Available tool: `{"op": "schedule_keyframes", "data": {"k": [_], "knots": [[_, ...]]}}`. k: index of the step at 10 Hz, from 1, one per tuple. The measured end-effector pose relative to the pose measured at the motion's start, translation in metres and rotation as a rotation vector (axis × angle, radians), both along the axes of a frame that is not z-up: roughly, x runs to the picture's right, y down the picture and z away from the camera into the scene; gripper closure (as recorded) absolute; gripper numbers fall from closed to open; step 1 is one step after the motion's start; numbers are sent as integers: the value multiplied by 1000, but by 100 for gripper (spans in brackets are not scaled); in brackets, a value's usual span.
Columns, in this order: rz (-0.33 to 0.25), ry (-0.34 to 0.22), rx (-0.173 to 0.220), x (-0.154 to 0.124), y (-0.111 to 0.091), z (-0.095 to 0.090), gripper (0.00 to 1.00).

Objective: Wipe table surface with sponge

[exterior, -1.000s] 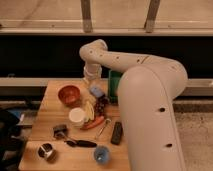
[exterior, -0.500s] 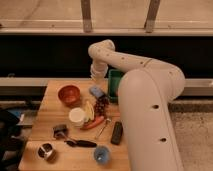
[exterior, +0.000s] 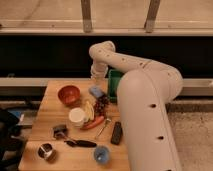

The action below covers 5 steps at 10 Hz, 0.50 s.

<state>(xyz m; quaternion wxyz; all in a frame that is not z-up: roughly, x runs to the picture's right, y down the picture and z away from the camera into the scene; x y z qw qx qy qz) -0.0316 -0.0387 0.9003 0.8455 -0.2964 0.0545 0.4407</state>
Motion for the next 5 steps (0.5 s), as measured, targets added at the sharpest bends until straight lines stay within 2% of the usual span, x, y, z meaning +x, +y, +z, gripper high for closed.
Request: {"op": "schedule_keyframes", "data": {"k": [3,5], "knots": [[-4,-32,-45,-1,24,39,68],[-21,-42,-41,-4,27,47,75]]}}
